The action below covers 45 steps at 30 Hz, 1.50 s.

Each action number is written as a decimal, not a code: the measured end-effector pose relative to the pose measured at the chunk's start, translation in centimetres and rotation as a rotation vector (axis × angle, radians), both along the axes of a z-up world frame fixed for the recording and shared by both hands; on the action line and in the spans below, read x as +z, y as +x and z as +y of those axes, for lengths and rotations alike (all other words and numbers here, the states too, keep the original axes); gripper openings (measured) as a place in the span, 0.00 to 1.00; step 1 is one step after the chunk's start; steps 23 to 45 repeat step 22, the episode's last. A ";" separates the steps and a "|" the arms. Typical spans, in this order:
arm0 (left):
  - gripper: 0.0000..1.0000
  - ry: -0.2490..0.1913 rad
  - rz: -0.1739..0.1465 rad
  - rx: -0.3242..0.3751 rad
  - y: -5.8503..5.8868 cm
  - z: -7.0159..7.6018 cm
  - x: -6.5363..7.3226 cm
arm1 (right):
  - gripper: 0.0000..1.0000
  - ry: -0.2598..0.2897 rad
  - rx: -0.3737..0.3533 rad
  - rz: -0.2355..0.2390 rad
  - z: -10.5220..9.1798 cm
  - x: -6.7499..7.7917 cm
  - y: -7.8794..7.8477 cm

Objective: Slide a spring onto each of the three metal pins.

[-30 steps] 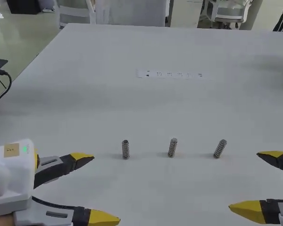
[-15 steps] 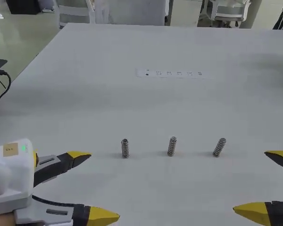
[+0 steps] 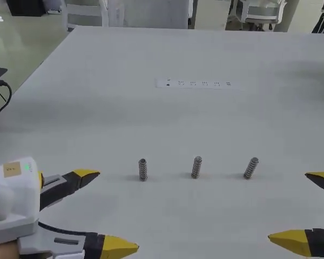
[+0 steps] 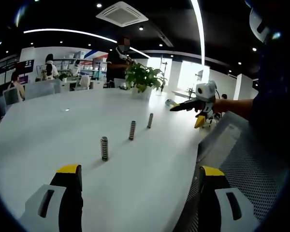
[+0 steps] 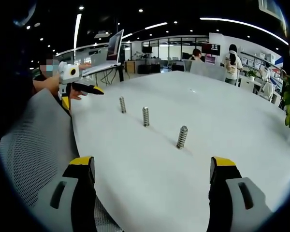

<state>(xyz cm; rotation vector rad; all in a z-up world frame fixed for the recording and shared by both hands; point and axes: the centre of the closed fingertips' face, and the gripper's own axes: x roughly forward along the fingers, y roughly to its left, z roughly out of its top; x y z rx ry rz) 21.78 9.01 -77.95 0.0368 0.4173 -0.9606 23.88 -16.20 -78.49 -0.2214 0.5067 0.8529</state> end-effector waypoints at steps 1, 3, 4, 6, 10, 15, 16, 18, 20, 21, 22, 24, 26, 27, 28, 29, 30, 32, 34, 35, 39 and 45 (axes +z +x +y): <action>0.98 -0.001 0.000 0.000 0.0 0.0 0.0 | 0.99 0.000 0.000 0.001 0.0 0.0 0.0; 0.98 -0.005 0.000 0.002 0.0 0.0 0.0 | 0.99 -0.005 0.002 0.000 -0.1 0.0 0.0; 0.98 -0.005 0.000 0.002 0.0 0.0 0.0 | 0.99 -0.005 0.003 0.000 0.0 0.0 0.0; 0.98 -0.004 0.000 0.002 0.0 -0.1 0.0 | 0.99 -0.006 0.003 -0.005 -0.1 0.0 0.0; 0.98 -0.005 0.002 0.001 0.0 -0.2 -0.1 | 0.99 -0.009 0.004 -0.005 -0.1 0.0 0.0; 0.98 -0.009 0.004 0.001 0.1 -0.2 -0.1 | 0.99 -0.008 0.008 -0.008 0.0 -0.1 -0.1; 0.98 -0.009 0.004 0.001 0.1 -0.3 -0.1 | 0.99 -0.006 0.011 -0.013 0.0 -0.1 -0.1; 0.98 -0.009 0.005 0.001 0.1 -0.3 -0.1 | 0.99 -0.006 0.011 -0.007 0.1 -0.1 -0.2; 0.98 -0.009 0.006 0.002 0.1 -0.3 -0.1 | 0.99 -0.004 0.013 -0.017 0.1 -0.1 -0.1; 0.98 -0.009 0.005 0.002 0.1 -0.3 -0.1 | 0.99 -0.003 0.012 -0.012 0.1 -0.1 -0.1; 0.98 -0.010 0.006 0.002 0.1 -0.3 -0.1 | 0.99 -0.006 0.015 -0.017 0.1 -0.1 -0.1; 0.98 -0.010 0.006 0.002 0.1 -0.3 -0.1 | 0.99 -0.006 0.015 -0.017 0.1 -0.1 -0.1; 0.98 -0.010 0.006 0.002 0.1 -0.3 -0.1 | 0.99 -0.006 0.015 -0.017 0.1 -0.1 -0.1; 0.98 -0.010 0.006 0.002 0.1 -0.3 -0.1 | 0.99 -0.006 0.015 -0.017 0.1 -0.1 -0.1; 0.98 -0.010 0.006 0.002 0.1 -0.3 -0.1 | 0.99 -0.006 0.015 -0.017 0.1 -0.1 -0.1; 0.98 -0.010 0.006 0.002 0.1 -0.3 -0.1 | 0.99 -0.006 0.015 -0.017 0.1 -0.1 -0.1; 0.98 -0.010 0.006 0.002 0.1 -0.3 -0.1 | 0.99 -0.006 0.015 -0.017 0.1 -0.1 -0.1; 0.98 -0.010 0.006 0.002 0.1 -0.3 -0.1 | 0.99 -0.006 0.015 -0.017 0.1 -0.1 -0.1; 0.98 -0.010 0.006 0.002 0.1 -0.3 -0.1 | 0.99 -0.006 0.015 -0.017 0.1 -0.1 -0.1; 0.98 -0.010 0.006 0.002 0.1 -0.3 -0.1 | 0.99 -0.006 0.015 -0.017 0.1 -0.1 -0.1; 0.98 -0.010 0.006 0.002 0.1 -0.3 -0.1 | 0.99 -0.006 0.015 -0.017 0.1 -0.1 -0.1; 0.98 -0.010 0.006 0.002 0.1 -0.3 -0.1 | 0.99 -0.006 0.015 -0.017 0.1 -0.1 -0.1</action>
